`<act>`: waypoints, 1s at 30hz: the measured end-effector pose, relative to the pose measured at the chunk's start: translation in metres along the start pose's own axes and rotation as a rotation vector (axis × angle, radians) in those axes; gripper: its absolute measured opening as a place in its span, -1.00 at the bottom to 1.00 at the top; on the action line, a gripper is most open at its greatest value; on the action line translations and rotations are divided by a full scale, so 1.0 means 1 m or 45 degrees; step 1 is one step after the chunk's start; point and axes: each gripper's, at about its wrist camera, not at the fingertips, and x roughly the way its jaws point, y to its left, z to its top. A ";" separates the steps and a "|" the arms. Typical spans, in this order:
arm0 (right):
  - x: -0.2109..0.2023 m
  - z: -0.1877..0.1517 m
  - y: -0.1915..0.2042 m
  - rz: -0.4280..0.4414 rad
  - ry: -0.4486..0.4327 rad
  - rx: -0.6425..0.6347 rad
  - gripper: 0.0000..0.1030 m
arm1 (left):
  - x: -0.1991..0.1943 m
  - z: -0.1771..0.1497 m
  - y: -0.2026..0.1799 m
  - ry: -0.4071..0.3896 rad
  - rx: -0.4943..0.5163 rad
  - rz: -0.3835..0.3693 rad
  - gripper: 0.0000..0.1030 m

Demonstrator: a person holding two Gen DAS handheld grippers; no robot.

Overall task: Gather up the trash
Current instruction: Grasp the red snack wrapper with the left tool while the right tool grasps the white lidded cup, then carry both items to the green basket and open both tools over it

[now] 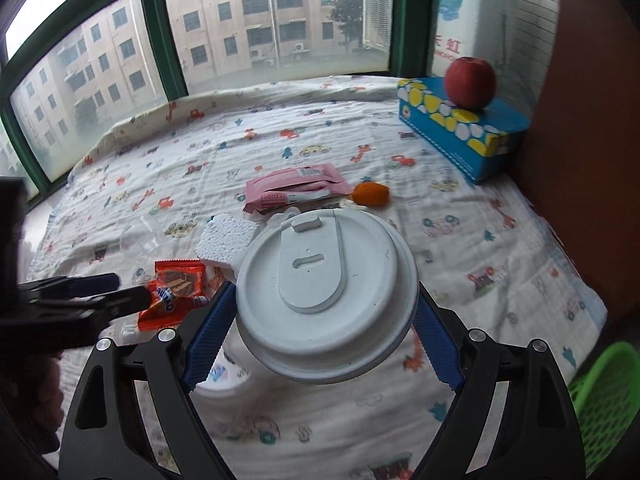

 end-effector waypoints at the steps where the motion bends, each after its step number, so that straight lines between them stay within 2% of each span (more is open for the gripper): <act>1: -0.008 -0.003 -0.005 -0.005 -0.014 0.018 0.64 | 0.005 0.002 0.000 0.020 -0.024 0.003 0.43; 4: -0.027 -0.012 -0.019 -0.015 -0.043 0.063 0.64 | 0.017 0.006 0.001 0.053 -0.056 0.022 0.41; 7: -0.044 -0.024 -0.034 -0.028 -0.062 0.110 0.64 | 0.027 0.008 0.000 0.085 -0.090 -0.001 0.29; 11: -0.063 -0.043 -0.052 -0.054 -0.082 0.179 0.64 | 0.030 0.009 0.000 0.095 -0.129 -0.027 -0.01; 15: -0.078 -0.061 -0.067 -0.094 -0.089 0.222 0.64 | 0.029 0.007 0.000 0.092 -0.146 -0.059 -0.44; 21: -0.096 -0.082 -0.089 -0.149 -0.092 0.288 0.64 | 0.023 0.003 -0.001 0.081 -0.157 -0.088 -0.74; 30: -0.120 -0.110 -0.111 -0.209 -0.111 0.368 0.64 | -0.018 -0.013 -0.020 0.000 -0.078 -0.126 -0.82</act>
